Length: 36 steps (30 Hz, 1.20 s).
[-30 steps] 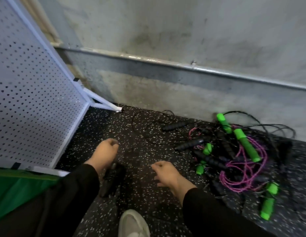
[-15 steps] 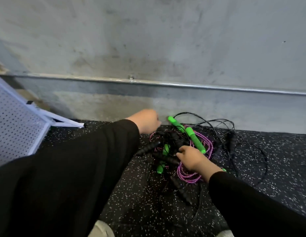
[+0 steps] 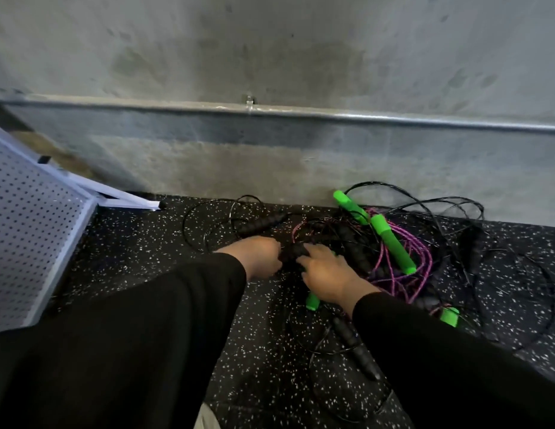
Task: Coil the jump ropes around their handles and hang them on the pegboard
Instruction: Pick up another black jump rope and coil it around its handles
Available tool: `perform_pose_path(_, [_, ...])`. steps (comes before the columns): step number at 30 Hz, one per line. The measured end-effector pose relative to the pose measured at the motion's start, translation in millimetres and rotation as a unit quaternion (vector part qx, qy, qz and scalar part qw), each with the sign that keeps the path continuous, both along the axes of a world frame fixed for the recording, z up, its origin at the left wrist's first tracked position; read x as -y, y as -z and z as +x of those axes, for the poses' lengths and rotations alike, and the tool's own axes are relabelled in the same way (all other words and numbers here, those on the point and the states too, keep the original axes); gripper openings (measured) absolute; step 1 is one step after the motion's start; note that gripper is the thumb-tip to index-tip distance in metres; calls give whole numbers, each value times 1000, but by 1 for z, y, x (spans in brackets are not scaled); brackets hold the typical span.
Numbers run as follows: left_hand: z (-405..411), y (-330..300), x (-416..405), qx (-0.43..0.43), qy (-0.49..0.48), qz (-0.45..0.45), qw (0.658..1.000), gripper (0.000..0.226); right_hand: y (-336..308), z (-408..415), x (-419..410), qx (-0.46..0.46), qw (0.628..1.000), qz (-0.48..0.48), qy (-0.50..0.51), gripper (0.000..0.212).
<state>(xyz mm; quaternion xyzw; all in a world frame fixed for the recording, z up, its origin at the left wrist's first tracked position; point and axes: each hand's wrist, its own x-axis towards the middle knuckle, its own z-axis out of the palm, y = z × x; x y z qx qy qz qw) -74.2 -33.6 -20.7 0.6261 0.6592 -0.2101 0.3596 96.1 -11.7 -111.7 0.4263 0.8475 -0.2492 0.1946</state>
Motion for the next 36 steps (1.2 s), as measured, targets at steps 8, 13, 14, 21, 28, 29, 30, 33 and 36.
perform_pose_path(8, [-13,21,-1,19,-15,-13,1000,31,41,-52,-9,129,985,-28,-107,48])
perform_pose_path(13, [-28,21,-6,9,-46,12,999,28,37,-52,-10,34,992,66,-99,35])
perform_pose_path(14, [-30,20,-7,6,-65,42,997,26,35,-51,-11,-2,991,90,-95,31])
perform_pose_path(21, [-38,-2,-16,-6,-101,249,963,50,3,-41,-21,-282,943,175,-37,10])
perform_pose_path(28, [-26,-35,-16,38,-21,166,985,33,-70,-18,-20,-297,928,218,-53,29])
perform_pose_path(29, [-22,-47,-17,37,-17,179,983,32,-83,-13,-20,-300,925,229,-51,31])
perform_pose_path(30, [-18,-58,-18,41,-23,197,979,32,-98,-7,-20,-308,919,245,-34,27])
perform_pose_path(33, [3,-105,-17,115,-84,258,956,32,-159,7,-18,-343,880,289,155,24])
perform_pose_path(36, [37,-165,-7,211,-145,306,917,28,-228,26,-13,-397,802,154,419,48])
